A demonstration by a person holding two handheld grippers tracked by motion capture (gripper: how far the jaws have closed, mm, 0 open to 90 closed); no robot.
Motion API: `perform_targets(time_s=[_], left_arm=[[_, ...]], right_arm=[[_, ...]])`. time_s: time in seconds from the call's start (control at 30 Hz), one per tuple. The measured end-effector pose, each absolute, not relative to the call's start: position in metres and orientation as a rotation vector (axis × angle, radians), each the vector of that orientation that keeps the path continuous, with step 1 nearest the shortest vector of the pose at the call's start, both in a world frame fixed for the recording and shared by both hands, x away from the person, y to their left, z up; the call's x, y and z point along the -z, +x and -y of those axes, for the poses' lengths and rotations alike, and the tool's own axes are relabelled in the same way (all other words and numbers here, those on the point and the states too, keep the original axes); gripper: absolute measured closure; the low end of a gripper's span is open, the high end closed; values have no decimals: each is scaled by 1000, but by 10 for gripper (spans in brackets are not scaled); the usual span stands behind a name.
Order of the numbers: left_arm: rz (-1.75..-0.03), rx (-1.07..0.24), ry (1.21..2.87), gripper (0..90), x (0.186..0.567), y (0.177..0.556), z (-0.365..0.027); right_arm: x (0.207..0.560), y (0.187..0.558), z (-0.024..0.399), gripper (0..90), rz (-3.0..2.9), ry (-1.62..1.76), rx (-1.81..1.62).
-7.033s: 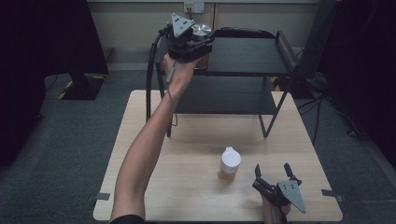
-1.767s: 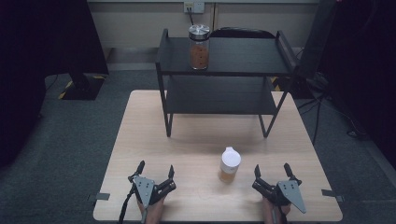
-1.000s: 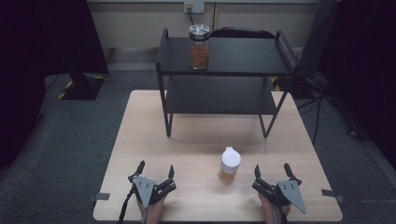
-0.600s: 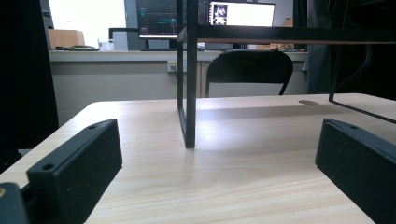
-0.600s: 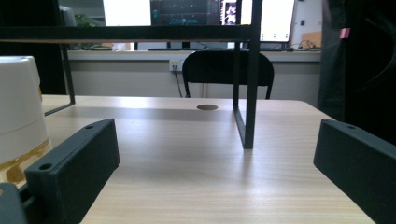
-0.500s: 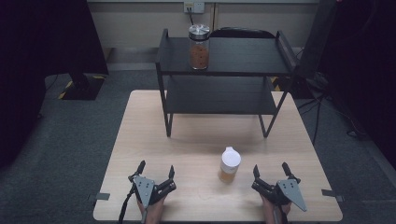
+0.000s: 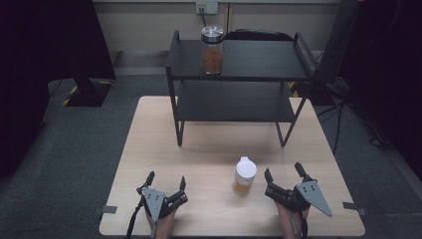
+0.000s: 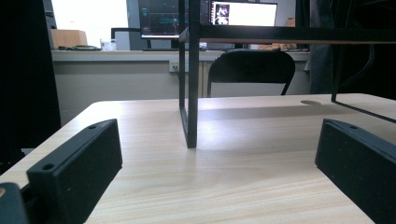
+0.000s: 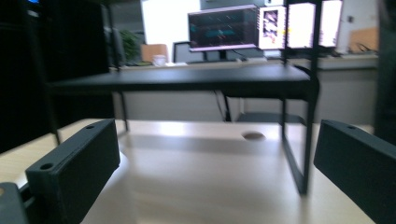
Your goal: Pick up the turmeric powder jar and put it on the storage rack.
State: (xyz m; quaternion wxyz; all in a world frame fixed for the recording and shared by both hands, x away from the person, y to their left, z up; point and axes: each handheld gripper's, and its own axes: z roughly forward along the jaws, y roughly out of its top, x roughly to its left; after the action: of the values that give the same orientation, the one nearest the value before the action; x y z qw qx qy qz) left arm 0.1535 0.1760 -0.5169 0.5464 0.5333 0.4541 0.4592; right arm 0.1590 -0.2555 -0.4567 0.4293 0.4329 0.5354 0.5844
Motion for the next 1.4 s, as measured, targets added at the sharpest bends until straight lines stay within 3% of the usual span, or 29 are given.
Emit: perform_targets(time_s=[0.23,0.63,0.73,0.8,1.17,1.4], left_arm=[[-1079,-1091,1263,0,517,153,-175],[-1083,-1095,1261,0,517,153,-175],[-1083,-1095,1261,0,517,153,-175],[-1083,-1095,1261,0,517,153,-175],[-1083,-1095,1261,2,517,153,-175],[-1084,-1096,1261,2,517,153,-174]], right_arm=[[449,168,231,0,-1401,998,-1495],[483,162,197,28,-1437,979,-1447],[487,164,193,64,-1446,989,-1436],[489,167,194,149,-1472,992,-1444],[490,175,195,291,-1501,1049,-1455],[485,177,197,297,-1518,1060,-1448]])
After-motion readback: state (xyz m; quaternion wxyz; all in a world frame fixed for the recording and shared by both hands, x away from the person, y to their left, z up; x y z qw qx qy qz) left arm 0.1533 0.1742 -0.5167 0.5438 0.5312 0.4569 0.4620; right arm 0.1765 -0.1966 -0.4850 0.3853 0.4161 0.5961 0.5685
